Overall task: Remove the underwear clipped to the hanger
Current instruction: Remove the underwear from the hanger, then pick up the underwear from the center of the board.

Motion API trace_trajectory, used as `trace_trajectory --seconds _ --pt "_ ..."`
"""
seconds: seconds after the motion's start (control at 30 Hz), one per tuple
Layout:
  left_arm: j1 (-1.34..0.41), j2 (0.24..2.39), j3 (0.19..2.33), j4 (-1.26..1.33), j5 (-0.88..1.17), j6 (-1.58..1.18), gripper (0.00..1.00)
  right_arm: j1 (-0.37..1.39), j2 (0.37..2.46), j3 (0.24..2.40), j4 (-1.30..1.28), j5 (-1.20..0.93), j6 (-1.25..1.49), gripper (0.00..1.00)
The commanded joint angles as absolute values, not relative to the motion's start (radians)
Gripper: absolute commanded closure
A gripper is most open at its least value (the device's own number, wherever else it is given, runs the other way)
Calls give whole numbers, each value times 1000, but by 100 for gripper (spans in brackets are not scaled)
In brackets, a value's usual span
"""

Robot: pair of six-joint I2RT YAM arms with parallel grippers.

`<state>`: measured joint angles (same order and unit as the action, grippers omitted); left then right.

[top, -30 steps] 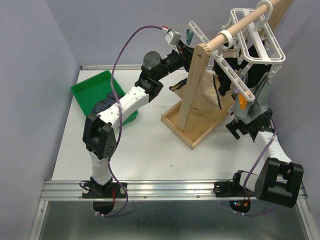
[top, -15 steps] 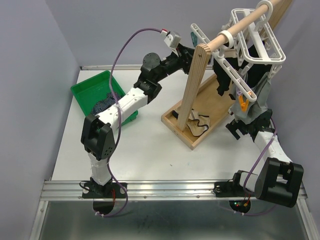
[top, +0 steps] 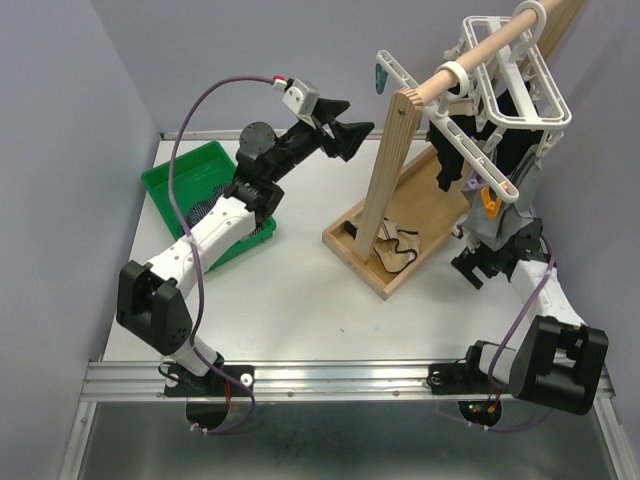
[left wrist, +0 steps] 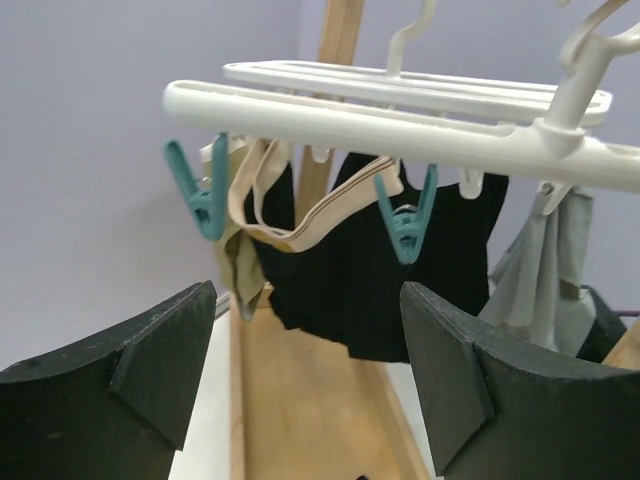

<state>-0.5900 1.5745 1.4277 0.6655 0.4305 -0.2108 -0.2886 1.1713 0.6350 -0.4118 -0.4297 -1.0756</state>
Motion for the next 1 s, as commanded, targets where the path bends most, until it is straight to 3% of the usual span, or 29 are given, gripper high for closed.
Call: trace_trajectory --seconds 0.0,0.23,0.33,0.5,0.97 --pt "-578 1485 1323 701 368 -92 14 -296 1175 739 -673 -474 -1290 0" --pt "-572 1410 1111 758 325 24 11 -291 1279 842 -1013 -529 -1548 0" --pt "-565 1394 1040 773 337 60 10 -252 1307 828 -1031 -464 -1565 0" --pt "-560 1428 992 750 408 32 10 -146 1331 830 -1006 -439 -1500 0" --pt "-560 1557 974 637 354 -192 14 202 1391 923 -966 -509 -1209 0"
